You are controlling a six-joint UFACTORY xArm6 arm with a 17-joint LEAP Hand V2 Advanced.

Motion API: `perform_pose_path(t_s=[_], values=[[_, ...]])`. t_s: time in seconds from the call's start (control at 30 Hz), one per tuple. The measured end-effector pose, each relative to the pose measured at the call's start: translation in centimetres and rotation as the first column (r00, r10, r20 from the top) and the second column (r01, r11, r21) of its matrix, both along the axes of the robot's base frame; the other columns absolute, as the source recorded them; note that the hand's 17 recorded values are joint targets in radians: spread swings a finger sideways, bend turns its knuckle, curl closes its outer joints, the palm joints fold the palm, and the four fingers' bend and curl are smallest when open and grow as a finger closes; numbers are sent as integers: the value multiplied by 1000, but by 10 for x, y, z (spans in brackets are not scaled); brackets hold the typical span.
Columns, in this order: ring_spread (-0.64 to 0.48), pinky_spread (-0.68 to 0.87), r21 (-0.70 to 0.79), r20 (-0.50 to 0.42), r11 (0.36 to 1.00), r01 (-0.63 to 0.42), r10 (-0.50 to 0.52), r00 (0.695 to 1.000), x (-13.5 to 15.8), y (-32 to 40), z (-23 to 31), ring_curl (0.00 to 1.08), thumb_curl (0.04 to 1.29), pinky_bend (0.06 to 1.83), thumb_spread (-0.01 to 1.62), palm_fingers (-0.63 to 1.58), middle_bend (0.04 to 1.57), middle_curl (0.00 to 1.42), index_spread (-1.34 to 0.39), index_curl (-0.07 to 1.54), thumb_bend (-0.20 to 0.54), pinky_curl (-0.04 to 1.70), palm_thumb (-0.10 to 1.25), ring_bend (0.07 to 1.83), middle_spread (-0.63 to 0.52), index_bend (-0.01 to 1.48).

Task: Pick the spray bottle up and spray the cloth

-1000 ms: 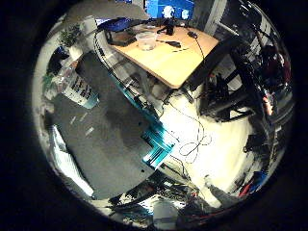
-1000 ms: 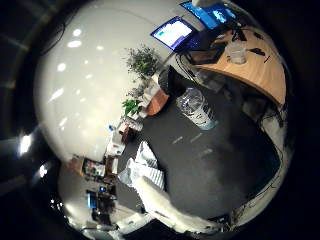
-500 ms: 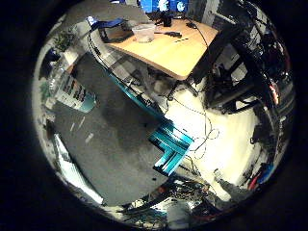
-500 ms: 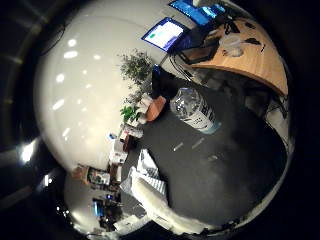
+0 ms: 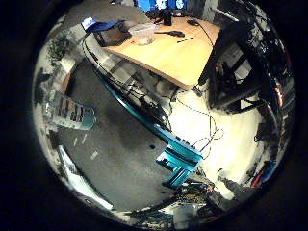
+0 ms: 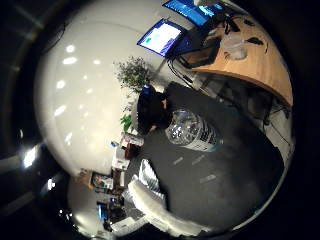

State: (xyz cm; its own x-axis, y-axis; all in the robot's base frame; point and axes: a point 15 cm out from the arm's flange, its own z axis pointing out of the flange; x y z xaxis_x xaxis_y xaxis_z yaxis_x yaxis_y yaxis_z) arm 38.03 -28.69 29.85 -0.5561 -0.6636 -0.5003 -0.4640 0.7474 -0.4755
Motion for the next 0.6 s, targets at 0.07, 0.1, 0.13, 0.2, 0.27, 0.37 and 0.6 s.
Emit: perform_pose_path(t_s=[0.07, 0.1, 0.13, 0.2, 0.27, 0.37, 0.6], values=[[348, 607, 9, 0, 1000, 2, -2, 1000, 3, -3, -3, 265, 324, 951, 919, -65, 175, 253, -136, 222, -32, 260, 285, 343, 231, 138], [348, 607, 12, -1, 1000, 1, -1, 1000, 5, -3, -5, 264, 324, 952, 919, -66, 175, 253, -136, 221, -32, 260, 285, 341, 231, 139], [348, 607, 16, -4, 1000, -1, 1, 1000, 6, -2, -8, 263, 323, 954, 919, -68, 174, 253, -136, 220, -32, 259, 285, 341, 231, 138], [349, 606, 21, -8, 1000, -2, 2, 1000, 9, -1, -12, 263, 324, 957, 924, -70, 173, 252, -136, 218, -32, 259, 283, 340, 231, 137], [349, 606, 18, -3, 1000, -4, 4, 1000, 14, 3, -13, 262, 323, 961, 927, -75, 171, 250, -133, 216, -31, 259, 286, 339, 231, 135], [352, 612, 11, 14, 1000, -17, 17, 1000, 28, 17, -12, 261, 324, 964, 935, -77, 170, 247, -130, 215, -31, 258, 289, 333, 238, 138], [368, 613, -1, 34, 999, -44, 44, 998, 48, 38, -10, 258, 326, 943, 939, -90, 166, 236, -118, 209, -31, 250, 299, 317, 247, 135]])
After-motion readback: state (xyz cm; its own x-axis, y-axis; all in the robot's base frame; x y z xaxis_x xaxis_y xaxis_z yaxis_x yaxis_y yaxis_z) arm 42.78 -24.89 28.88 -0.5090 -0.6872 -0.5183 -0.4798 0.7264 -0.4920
